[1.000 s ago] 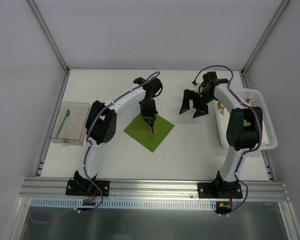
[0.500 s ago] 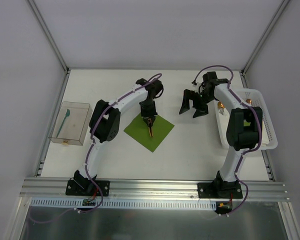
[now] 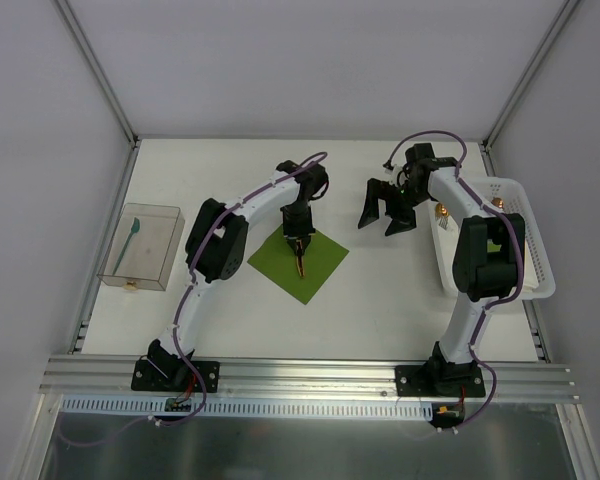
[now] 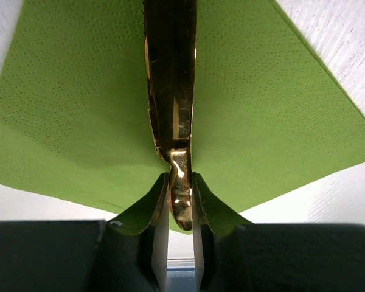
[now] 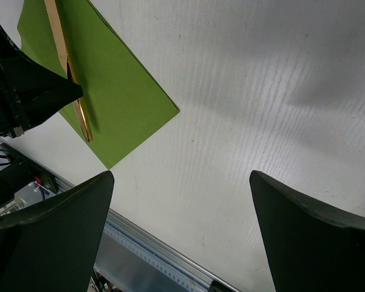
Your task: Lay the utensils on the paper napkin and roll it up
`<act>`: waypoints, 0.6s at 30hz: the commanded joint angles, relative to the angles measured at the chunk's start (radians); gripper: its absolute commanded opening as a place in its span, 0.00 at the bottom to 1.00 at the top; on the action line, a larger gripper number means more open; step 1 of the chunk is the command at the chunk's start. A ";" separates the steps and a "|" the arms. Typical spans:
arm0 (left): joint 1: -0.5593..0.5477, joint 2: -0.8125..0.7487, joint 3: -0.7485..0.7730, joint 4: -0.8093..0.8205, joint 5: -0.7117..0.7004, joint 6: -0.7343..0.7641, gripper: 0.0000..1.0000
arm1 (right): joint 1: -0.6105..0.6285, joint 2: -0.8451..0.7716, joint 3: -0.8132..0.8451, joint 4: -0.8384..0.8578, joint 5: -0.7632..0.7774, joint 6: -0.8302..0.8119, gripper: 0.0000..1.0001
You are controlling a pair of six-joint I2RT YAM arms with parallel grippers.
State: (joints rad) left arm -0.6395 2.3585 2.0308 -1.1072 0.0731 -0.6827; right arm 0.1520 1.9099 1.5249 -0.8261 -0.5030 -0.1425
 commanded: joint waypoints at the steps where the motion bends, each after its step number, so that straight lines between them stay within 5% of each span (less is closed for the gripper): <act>1: 0.004 -0.001 0.045 -0.029 -0.009 0.023 0.00 | -0.008 -0.054 -0.005 -0.011 -0.022 0.004 0.99; 18: 0.004 0.038 0.035 -0.029 0.024 0.023 0.06 | -0.011 -0.037 0.000 -0.013 -0.028 0.012 0.99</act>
State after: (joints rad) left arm -0.6399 2.3878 2.0403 -1.1065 0.0750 -0.6674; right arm 0.1490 1.9102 1.5249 -0.8261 -0.5098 -0.1417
